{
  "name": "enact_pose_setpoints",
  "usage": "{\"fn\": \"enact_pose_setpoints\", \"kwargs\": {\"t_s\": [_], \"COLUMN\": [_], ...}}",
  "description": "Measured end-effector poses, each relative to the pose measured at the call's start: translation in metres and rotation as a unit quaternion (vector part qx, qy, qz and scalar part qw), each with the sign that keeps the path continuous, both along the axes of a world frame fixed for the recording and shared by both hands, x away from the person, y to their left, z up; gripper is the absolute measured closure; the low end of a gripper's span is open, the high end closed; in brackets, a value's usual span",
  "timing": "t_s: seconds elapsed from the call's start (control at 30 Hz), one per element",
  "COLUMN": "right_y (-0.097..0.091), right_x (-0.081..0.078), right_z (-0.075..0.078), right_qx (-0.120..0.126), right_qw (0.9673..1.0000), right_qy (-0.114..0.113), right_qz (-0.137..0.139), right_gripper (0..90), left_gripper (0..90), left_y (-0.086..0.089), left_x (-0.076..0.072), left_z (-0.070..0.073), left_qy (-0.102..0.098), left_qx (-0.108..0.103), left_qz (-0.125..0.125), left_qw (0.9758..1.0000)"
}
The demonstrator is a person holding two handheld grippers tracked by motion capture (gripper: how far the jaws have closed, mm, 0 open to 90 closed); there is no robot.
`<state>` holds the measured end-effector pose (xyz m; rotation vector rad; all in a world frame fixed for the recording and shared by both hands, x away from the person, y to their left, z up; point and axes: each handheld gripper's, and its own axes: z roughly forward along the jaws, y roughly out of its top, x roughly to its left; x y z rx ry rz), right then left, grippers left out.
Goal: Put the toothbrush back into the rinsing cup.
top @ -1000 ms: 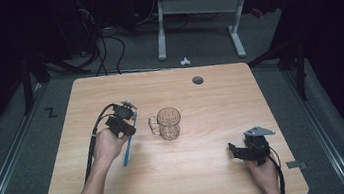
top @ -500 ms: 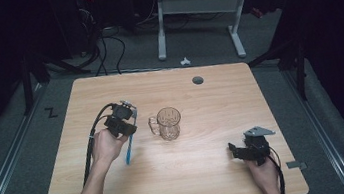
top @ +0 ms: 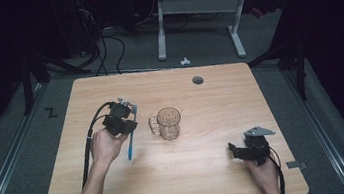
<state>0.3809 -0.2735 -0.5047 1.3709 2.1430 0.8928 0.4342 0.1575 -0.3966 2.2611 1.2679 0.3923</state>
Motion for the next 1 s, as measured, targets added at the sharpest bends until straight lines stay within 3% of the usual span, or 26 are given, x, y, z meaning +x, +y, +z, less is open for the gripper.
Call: {"fn": "enact_pose_setpoints", "kwargs": {"t_s": [0.2,0.47,0.6,1.0], "right_y": [0.000,0.000,0.000,0.000], "right_x": [0.000,0.000,0.000,0.000], "right_z": [0.000,0.000,0.000,0.000], "right_qx": [0.000,0.000,0.000,0.000], "right_qw": [1.0000,1.0000,1.0000,1.0000], "right_qy": [0.000,0.000,0.000,0.000], "right_qz": [0.000,0.001,0.001,0.001], "right_gripper": [22.1,22.1,22.1,22.1], "left_gripper": [80.4,80.5,80.5,80.5], "left_y": [-0.001,0.001,0.002,0.001], "left_x": [-0.002,-0.003,-0.004,-0.006], "left_z": [0.000,-0.001,0.002,0.014], "left_qy": [-0.004,-0.011,-0.023,-0.059], "left_qx": [-0.002,-0.024,-0.035,-0.038], "left_qz": [-0.001,0.002,0.004,0.005], "left_qw": [1.0000,0.9996,0.9991,0.9975]}}
